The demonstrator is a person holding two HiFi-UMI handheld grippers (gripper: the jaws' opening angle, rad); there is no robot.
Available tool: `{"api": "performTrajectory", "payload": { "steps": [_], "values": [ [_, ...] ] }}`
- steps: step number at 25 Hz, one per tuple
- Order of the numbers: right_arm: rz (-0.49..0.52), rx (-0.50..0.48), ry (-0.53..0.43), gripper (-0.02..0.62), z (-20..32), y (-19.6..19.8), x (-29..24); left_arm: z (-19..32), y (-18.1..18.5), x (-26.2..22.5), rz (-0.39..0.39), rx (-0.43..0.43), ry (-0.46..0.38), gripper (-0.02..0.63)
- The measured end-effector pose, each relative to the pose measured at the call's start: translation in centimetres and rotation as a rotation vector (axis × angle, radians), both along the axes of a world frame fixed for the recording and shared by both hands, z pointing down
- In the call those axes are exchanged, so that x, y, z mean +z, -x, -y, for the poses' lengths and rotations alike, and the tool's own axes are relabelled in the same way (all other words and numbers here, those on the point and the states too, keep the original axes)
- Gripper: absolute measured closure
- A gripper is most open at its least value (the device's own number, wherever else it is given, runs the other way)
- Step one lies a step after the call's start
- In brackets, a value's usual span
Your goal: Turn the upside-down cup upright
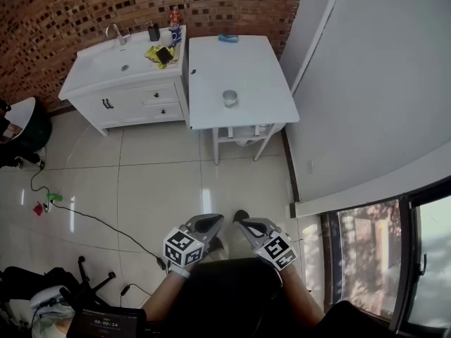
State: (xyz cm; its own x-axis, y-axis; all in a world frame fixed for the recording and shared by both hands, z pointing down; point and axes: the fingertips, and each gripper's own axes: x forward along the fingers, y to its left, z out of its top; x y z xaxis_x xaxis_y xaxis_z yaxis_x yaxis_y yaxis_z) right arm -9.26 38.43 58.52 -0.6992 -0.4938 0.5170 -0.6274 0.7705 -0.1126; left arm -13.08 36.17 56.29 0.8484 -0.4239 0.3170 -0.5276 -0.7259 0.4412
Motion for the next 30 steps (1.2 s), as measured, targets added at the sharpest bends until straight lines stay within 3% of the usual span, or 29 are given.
{"api": "performTrajectory", "payload": {
  "steps": [7, 20, 30],
  "values": [
    [0.041, 0.039, -0.042, 0.603, -2.0, -2.3, -2.1, -2.9, -2.0, -1.8, -0.011, 0.004, -0.028, 0.591],
    [0.17, 0.087, -0.067, 0.603, -7.0, -9.0, -5.3, -9.5, -10.1, -4.3, 0.063, 0.029, -0.125, 0.591],
    [0.195, 0.047, -0.06, 0.603, -12.7, -9.4, -5.0, -15.3, -11.4, -3.6, 0.1, 0.027, -0.143, 0.591]
  ]
}}
